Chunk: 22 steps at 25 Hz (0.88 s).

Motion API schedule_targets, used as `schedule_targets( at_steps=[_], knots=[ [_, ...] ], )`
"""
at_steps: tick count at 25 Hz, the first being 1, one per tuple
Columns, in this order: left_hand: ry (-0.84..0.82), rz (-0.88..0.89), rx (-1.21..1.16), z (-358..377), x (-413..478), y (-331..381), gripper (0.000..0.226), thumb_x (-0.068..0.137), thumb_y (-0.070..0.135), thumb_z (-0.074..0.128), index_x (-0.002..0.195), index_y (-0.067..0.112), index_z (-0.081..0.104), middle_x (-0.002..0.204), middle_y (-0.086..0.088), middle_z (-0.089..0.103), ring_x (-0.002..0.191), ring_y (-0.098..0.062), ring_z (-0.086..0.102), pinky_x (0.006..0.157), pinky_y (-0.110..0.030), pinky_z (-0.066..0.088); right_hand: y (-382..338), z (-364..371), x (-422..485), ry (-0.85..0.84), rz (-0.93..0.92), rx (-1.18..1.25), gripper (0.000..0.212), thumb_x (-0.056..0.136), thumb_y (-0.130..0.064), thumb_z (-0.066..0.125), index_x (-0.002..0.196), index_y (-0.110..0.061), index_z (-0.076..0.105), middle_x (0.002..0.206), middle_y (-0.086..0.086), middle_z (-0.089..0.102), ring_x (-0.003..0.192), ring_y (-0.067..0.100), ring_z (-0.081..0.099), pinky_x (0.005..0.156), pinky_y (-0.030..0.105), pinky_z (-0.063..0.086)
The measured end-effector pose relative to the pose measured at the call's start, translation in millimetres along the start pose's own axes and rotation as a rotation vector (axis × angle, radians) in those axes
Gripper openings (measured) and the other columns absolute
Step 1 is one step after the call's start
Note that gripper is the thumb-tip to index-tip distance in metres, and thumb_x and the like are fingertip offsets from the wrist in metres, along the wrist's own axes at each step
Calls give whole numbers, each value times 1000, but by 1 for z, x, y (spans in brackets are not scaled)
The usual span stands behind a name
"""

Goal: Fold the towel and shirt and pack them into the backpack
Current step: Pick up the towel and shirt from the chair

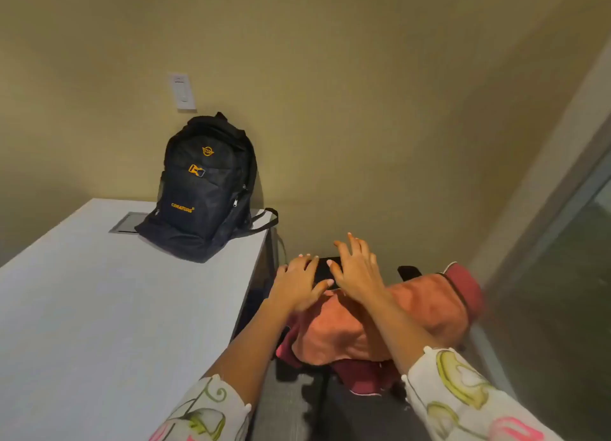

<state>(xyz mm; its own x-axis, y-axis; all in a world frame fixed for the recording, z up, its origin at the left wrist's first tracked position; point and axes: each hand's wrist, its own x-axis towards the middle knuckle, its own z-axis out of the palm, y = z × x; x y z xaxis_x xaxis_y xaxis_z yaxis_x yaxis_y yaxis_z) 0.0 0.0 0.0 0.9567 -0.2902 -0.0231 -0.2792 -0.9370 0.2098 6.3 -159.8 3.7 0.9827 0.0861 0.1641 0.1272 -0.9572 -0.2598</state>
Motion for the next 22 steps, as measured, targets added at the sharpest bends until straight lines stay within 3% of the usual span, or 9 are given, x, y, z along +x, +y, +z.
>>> schedule_targets(
  at_steps=[2, 4, 6, 8, 14, 18, 22],
  knots=[
    [-111, 183, -3, -1, 3, 16, 71, 93, 67, 34, 147, 22, 40, 151, -3, 41, 140, -23, 34, 106, -48, 30, 18, -8, -11, 0, 95, -11, 53, 99, -44, 41, 146, -19, 37, 159, 13, 22, 145, 30, 17, 111, 48, 26],
    [-181, 253, -23, 1, 3, 33, 66, 89, 70, 41, 137, 27, 52, 136, 2, 57, 128, -23, 48, 97, -48, 37, 39, -11, -23, -8, 155, -40, 52, 100, -43, 41, 146, -19, 36, 159, 12, 23, 145, 29, 18, 112, 48, 26],
    [-238, 284, -41, 5, 3, 50, 60, 87, 70, 45, 133, 32, 55, 122, 5, 65, 119, -24, 54, 93, -46, 39, 54, -14, -35, -12, 218, -40, 50, 100, -41, 40, 145, -19, 38, 158, 11, 25, 144, 28, 20, 111, 49, 28],
    [-266, 290, -62, 7, 2, 61, 53, 90, 61, 51, 136, 34, 52, 122, 5, 65, 119, -23, 55, 95, -45, 38, 64, -17, -46, 0, 274, -28, 47, 100, -39, 41, 143, -20, 41, 156, 11, 28, 142, 28, 23, 109, 49, 31],
    [-123, 199, -114, 15, -1, 74, 21, 93, 26, 56, 109, 22, 70, 112, -2, 65, 106, -26, 59, 92, -41, 42, 86, -17, -76, 6, 374, -32, 43, 98, -33, 45, 139, -21, 45, 152, 8, 35, 141, 27, 26, 110, 47, 29],
    [-87, 220, -120, 30, 3, 76, 23, 97, 22, 46, 113, 15, 60, 117, -7, 55, 109, -26, 50, 91, -40, 38, 92, -13, -85, 14, 394, -31, 42, 99, -35, 45, 138, -20, 47, 152, 7, 37, 142, 26, 26, 113, 47, 27],
    [-10, 192, -283, 19, 6, 75, 15, 97, 18, 44, 102, 15, 58, 108, -4, 62, 98, -25, 55, 87, -40, 41, 94, -17, -81, 64, 381, -30, 40, 98, -33, 46, 135, -20, 50, 149, 6, 41, 139, 25, 30, 112, 46, 29]
  ],
)
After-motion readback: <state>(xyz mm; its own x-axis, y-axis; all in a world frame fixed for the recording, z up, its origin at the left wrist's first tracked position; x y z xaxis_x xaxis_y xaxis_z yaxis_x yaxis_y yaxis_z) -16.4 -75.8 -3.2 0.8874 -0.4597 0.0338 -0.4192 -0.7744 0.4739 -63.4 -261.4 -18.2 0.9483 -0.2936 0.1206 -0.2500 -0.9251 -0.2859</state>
